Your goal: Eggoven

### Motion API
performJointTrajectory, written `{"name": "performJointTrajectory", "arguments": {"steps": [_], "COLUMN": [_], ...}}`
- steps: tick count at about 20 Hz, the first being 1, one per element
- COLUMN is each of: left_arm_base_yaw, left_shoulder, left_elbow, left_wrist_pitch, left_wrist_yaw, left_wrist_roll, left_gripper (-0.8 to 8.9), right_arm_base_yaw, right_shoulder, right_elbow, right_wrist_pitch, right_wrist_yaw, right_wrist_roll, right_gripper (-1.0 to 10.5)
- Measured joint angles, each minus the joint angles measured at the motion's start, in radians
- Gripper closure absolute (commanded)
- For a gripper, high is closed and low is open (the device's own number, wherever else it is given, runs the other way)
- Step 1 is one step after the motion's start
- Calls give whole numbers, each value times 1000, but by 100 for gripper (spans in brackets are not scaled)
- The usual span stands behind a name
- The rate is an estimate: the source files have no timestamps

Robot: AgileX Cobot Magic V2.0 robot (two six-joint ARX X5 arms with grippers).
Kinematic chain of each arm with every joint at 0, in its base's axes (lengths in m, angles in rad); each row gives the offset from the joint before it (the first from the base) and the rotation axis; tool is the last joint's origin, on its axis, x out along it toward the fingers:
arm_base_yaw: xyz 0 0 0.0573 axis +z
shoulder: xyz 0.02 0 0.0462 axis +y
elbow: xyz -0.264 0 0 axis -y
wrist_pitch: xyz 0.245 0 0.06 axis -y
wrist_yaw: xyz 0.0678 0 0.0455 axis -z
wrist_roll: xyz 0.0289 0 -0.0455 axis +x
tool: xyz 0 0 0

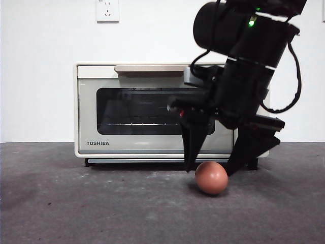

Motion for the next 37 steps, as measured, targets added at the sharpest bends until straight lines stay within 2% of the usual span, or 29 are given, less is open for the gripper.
{"name": "performJointTrajectory", "arguments": {"steps": [8,21,30,33,37], "left_arm_base_yaw": [0,0,0,0,-30], "left_shoulder": [0,0,0,12,61], "left_elbow": [0,0,0,0,1], "left_wrist_pitch": [0,0,39,64,171], "left_wrist_yaw": [0,0,0,0,0], "left_wrist_roll": [0,0,-1,-7,-39], "left_gripper": [806,806,806,806,806], "right_arm_base_yaw": [0,0,0,1,5], "right_shoulder": [35,40,16,-63,-199], "right_elbow": [0,8,8,8,8], "right_wrist_pitch": [17,8,-6,-26,-86], "right_wrist_yaw": [6,-26,-29,-50,-55], "right_wrist_roll": [7,7,-2,-8,-34], "right_gripper": [649,942,943,943,943]}}
